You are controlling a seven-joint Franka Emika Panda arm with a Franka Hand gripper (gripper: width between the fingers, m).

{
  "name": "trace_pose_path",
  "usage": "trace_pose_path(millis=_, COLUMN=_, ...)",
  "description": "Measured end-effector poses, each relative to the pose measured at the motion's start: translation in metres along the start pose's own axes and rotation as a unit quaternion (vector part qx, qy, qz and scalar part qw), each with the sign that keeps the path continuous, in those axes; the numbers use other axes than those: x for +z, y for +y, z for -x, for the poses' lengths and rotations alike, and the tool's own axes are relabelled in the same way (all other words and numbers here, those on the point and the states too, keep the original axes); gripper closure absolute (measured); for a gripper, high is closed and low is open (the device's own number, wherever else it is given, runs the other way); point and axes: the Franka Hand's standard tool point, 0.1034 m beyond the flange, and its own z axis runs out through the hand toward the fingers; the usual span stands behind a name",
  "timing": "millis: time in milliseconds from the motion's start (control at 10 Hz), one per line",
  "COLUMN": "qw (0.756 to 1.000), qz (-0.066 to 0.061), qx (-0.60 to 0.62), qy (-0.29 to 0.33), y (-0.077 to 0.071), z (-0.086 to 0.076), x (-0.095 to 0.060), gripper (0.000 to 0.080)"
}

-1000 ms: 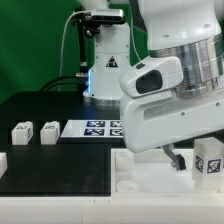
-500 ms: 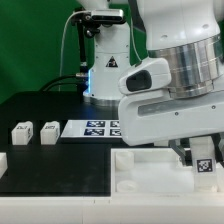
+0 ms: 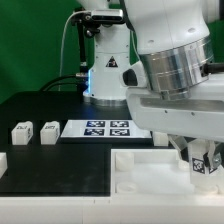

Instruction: Assemble one leg

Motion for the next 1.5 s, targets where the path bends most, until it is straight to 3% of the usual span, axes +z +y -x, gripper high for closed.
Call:
trace_pose_path(millis=300, qw=0.986, qz=0.002, qx=0.165, qy=-0.003, y=-0.001, z=0.006, x=0.002, gripper=0.0505)
trace_pose_path(millis=500, qw=0.990, qz=0.003, qx=0.138, qy=-0.003, y=-0.001, z=0.006, x=0.003, gripper=0.0498)
trace_pose_path(millis=600, qw=0.992, qz=0.004, qx=0.128, qy=-0.003, y=-0.001, z=0.007, x=0.003, gripper=0.0314)
trace_pose_path(millis=700, qw=0.998, qz=0.013, qx=0.061, qy=-0.006, y=0.000, z=0.009, x=0.002, gripper=0.0314)
trace_pose_path(millis=800, qw=0.999, qz=0.027, qx=-0.039, qy=0.000, y=0.000, z=0.013, x=0.002, gripper=0.0188)
trace_pose_path(millis=1000, qw=0.986, qz=0.034, qx=-0.163, qy=0.001, y=0.000, z=0.016, x=0.002, gripper=0.0156)
trace_pose_path(millis=1200, qw=0.959, qz=0.039, qx=-0.282, qy=0.001, y=0.001, z=0.015, x=0.002, gripper=0.0151)
trace_pose_path(millis=1400, qw=0.887, qz=0.054, qx=-0.458, qy=0.003, y=0.001, z=0.015, x=0.003, gripper=0.0150)
trace_pose_path(millis=1500, qw=0.878, qz=0.053, qx=-0.477, qy=0.002, y=0.000, z=0.014, x=0.002, gripper=0.0150)
